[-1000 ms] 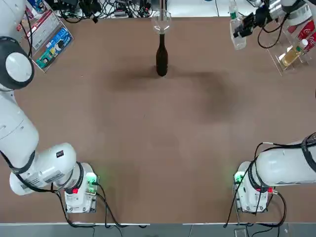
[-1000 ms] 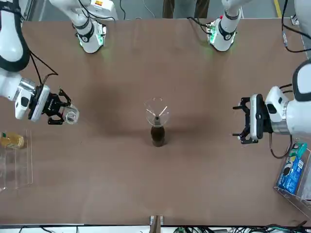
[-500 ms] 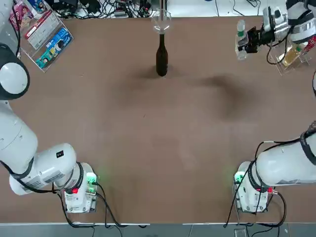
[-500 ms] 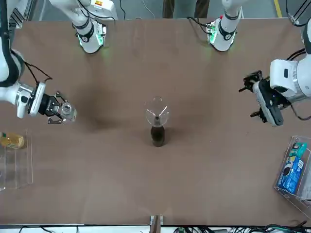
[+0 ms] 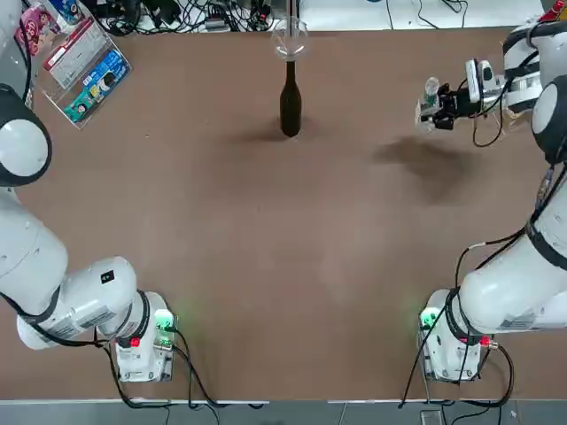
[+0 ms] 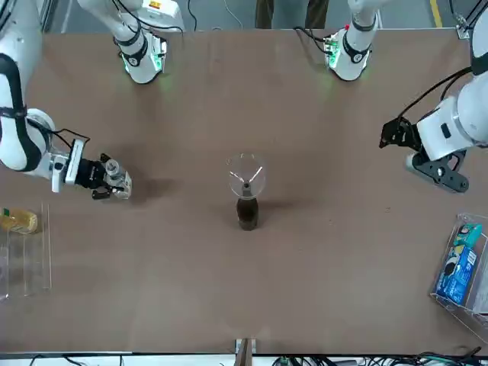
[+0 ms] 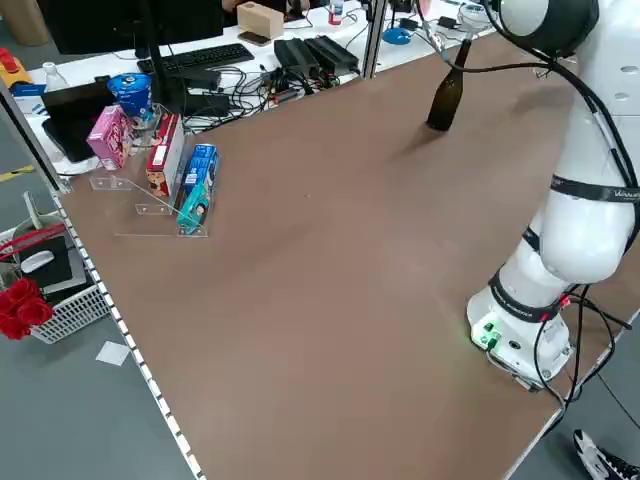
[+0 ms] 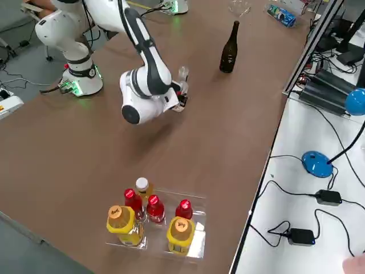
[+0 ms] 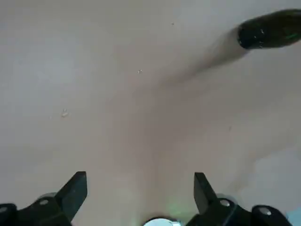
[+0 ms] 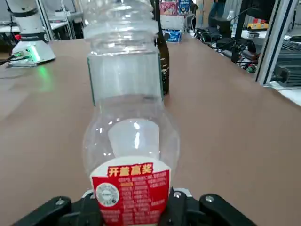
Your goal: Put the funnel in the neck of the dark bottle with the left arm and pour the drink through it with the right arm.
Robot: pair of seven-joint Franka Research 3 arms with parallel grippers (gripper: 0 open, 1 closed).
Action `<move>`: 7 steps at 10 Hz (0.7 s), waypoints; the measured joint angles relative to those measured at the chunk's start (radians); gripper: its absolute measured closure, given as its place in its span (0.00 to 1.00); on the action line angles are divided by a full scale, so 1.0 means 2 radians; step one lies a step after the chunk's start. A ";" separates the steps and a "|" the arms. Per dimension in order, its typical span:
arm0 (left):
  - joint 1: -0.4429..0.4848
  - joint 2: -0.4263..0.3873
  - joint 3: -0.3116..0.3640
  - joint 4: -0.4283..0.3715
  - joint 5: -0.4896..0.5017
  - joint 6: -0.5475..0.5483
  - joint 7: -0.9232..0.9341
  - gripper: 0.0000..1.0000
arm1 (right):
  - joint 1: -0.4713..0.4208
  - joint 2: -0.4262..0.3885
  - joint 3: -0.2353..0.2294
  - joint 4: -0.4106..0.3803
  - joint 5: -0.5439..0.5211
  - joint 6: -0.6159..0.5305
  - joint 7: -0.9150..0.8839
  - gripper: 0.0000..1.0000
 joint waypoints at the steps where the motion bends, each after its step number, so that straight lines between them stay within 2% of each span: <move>1: 0.003 -0.001 0.001 -0.006 0.001 0.009 -0.024 0.01 | 0.000 0.021 -0.003 0.004 0.011 -0.017 -0.018 0.61; 2: 0.007 -0.008 0.002 -0.021 0.002 0.032 -0.037 0.02 | 0.000 0.039 -0.003 0.009 0.020 -0.031 -0.032 0.61; 4: 0.018 -0.055 0.009 -0.087 -0.001 0.094 -0.044 0.02 | 0.000 0.075 -0.004 0.021 0.038 -0.066 -0.047 0.61; 5: 0.029 -0.083 0.014 -0.115 -0.014 0.112 -0.044 0.02 | 0.000 0.091 -0.004 0.026 0.043 -0.079 -0.054 0.61; 7: 0.040 -0.121 0.039 -0.137 -0.034 0.119 -0.025 0.01 | 0.000 0.111 -0.004 0.032 0.047 -0.094 -0.062 0.61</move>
